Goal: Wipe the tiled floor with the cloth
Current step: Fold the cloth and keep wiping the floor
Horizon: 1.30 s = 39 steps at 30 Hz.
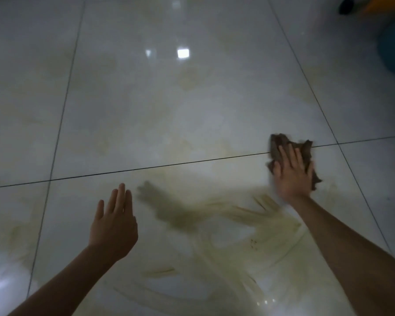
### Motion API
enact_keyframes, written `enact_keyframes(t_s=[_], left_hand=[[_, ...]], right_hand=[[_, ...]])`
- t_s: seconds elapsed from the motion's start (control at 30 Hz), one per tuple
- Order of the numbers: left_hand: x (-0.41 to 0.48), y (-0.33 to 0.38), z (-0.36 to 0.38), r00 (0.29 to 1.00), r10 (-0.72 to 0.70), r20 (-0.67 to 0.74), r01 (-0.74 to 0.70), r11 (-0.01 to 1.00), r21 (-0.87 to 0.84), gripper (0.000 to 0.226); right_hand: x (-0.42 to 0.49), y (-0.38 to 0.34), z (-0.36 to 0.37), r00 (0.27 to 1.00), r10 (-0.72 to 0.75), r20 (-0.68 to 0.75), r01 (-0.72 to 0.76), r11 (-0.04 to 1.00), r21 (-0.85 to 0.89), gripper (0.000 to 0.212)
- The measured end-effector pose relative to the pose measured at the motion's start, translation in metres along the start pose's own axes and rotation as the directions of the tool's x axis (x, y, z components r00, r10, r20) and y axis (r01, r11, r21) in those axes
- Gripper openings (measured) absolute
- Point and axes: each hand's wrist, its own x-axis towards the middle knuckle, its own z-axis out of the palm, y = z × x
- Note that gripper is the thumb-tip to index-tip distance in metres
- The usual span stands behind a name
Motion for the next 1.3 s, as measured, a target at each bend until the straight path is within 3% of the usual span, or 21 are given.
enact_keyframes(t_s=[0.07, 0.13, 0.2, 0.3, 0.37, 0.43, 0.5, 0.57, 0.67, 0.77, 0.8, 0.87, 0.93, 1.03, 1.17, 1.3], left_hand=[[0.009, 0.021, -0.012, 0.998, 0.058, -0.030, -0.058, 0.998, 0.004, 0.067], [0.022, 0.044, -0.023, 0.994, 0.103, -0.048, -0.103, 0.995, 0.004, 0.066], [0.034, 0.069, -0.034, 0.991, 0.124, -0.051, -0.125, 0.992, -0.022, 0.065], [0.047, 0.104, -0.042, 0.989, 0.135, -0.058, -0.138, 0.989, -0.060, 0.065], [0.050, 0.123, -0.043, 0.986, 0.147, -0.077, -0.152, 0.986, -0.066, 0.066], [0.052, 0.138, -0.043, 0.984, 0.148, -0.102, -0.155, 0.985, -0.070, 0.066], [0.053, 0.151, -0.042, 0.985, 0.141, -0.101, -0.149, 0.986, -0.080, 0.065], [0.052, 0.160, -0.040, 0.987, 0.133, -0.085, -0.141, 0.985, -0.098, 0.068], [0.054, 0.165, -0.039, 0.987, 0.120, -0.104, -0.138, 0.972, -0.190, 0.070], [0.052, 0.162, -0.035, 0.984, 0.129, -0.122, -0.156, 0.958, -0.241, 0.071], [0.052, 0.161, -0.035, 0.984, 0.129, -0.119, -0.155, 0.956, -0.248, 0.073], [0.051, 0.163, -0.035, 0.986, 0.128, -0.103, -0.151, 0.956, -0.252, 0.080], [0.051, 0.164, -0.035, 0.986, 0.123, -0.108, -0.147, 0.957, -0.251, 0.086], [0.050, 0.164, -0.032, 0.984, 0.128, -0.127, -0.158, 0.953, -0.260, 0.094], [0.051, 0.163, -0.030, 0.983, 0.129, -0.132, -0.159, 0.953, -0.257, 0.094], [0.052, 0.161, -0.032, 0.983, 0.140, -0.115, -0.165, 0.952, -0.258, 0.092]], right_hand=[[-0.014, -0.038, 0.008, 0.991, 0.117, -0.066, -0.112, 0.991, 0.077, 0.060], [-0.041, -0.078, 0.021, 0.989, -0.113, -0.096, 0.123, 0.988, 0.099, 0.059], [-0.081, -0.113, 0.029, 0.927, -0.372, -0.044, 0.371, 0.928, -0.023, 0.060], [-0.086, -0.095, 0.027, 0.661, -0.735, 0.150, 0.738, 0.673, 0.045, 0.052], [-0.054, -0.058, 0.017, 0.567, -0.813, 0.135, 0.819, 0.574, 0.017, 0.050], [-0.016, -0.010, 0.009, 0.622, -0.779, 0.079, 0.783, 0.615, -0.093, 0.044], [0.017, 0.044, -0.006, 0.781, -0.623, 0.038, 0.623, 0.775, -0.110, 0.047], [0.039, 0.100, -0.015, 0.894, -0.448, -0.001, 0.446, 0.891, -0.090, 0.049], [0.049, 0.140, -0.025, 0.972, -0.237, -0.001, 0.236, 0.969, -0.073, 0.057], [0.017, 0.114, -0.018, 0.994, -0.090, -0.056, 0.091, 0.996, 0.007, 0.055], [-0.007, 0.104, -0.013, 0.992, -0.102, -0.076, 0.104, 0.994, 0.028, 0.053], [-0.063, 0.095, -0.010, 0.969, -0.247, -0.034, 0.248, 0.968, 0.032, 0.052], [-0.095, 0.106, -0.014, 0.895, -0.440, 0.077, 0.440, 0.898, 0.021, 0.052], [-0.057, 0.135, -0.025, 0.780, -0.610, 0.141, 0.616, 0.788, -0.001, 0.049], [0.041, 0.150, -0.041, 0.859, -0.505, 0.081, 0.512, 0.843, -0.168, 0.057], [0.080, 0.143, -0.037, 0.945, -0.323, 0.050, 0.326, 0.932, -0.155, 0.063]])
